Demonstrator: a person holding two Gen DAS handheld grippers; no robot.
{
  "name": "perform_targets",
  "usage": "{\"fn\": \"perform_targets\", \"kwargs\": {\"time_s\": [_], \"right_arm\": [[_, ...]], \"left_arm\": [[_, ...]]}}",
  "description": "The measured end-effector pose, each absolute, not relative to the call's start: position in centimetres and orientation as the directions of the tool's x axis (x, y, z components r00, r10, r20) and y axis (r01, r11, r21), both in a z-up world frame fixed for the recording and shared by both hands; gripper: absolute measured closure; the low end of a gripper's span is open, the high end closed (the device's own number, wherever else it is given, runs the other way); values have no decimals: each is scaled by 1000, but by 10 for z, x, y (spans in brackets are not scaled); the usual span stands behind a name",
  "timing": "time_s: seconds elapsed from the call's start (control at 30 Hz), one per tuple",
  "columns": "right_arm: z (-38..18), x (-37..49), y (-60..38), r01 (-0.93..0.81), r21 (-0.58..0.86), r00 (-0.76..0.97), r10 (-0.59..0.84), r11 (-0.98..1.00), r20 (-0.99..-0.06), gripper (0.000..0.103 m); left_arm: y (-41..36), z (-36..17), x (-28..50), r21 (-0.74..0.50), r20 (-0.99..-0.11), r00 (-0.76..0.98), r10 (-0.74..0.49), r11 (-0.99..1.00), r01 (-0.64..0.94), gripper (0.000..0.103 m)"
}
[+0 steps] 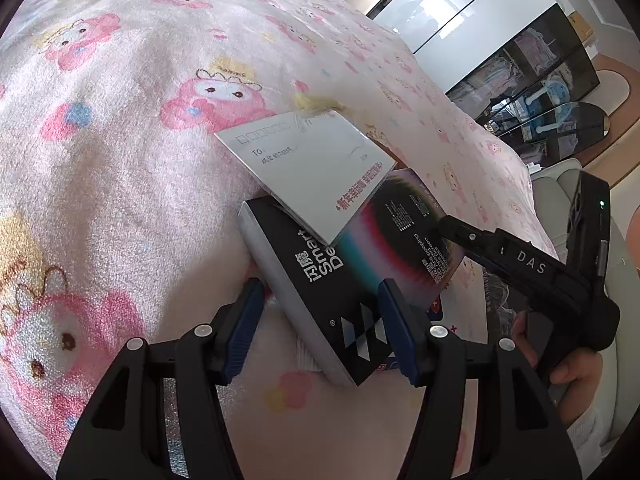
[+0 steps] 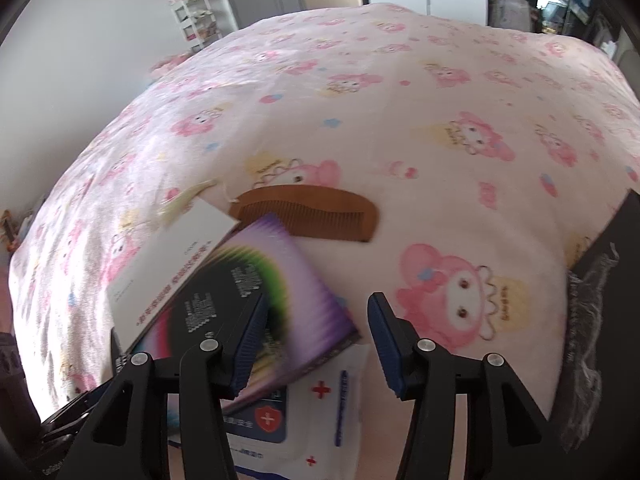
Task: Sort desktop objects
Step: 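Close the left and right grippers on the black Smart Devil box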
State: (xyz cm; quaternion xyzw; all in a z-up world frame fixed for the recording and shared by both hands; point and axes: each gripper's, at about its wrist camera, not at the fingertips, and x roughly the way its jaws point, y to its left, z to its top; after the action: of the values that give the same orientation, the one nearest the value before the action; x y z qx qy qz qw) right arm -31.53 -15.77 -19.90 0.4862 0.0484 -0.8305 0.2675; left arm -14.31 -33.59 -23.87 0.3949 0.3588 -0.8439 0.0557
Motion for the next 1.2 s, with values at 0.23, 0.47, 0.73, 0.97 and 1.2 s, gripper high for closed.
{"fn": "perform_targets", "kwargs": {"time_s": [0.23, 0.47, 0.73, 0.97, 1.2], "right_arm": [[-188, -282, -150, 516, 175, -363, -399, -838, -842, 56], [-197, -215, -125, 550, 231, -235, -414, -803, -879, 56], [-205, -234, -126, 488, 309, -266, -476, -816, -838, 54], [-182, -205, -118, 533, 271, -254, -458, -801, -852, 56], [-201, -186, -107, 526, 296, -183, -446, -797, -876, 56]], "left_arm": [[-343, -233, -134, -548, -720, -671, 179, -740, 391, 44], [-350, -225, -124, -483, -780, -604, 164, -771, 415, 43], [-354, -233, -126, -553, -743, -632, 220, -734, 394, 43], [-342, -220, -97, -600, -732, -604, 316, -720, 349, 41], [-323, -224, -89, -463, -781, -596, 187, -813, 352, 44]]}}
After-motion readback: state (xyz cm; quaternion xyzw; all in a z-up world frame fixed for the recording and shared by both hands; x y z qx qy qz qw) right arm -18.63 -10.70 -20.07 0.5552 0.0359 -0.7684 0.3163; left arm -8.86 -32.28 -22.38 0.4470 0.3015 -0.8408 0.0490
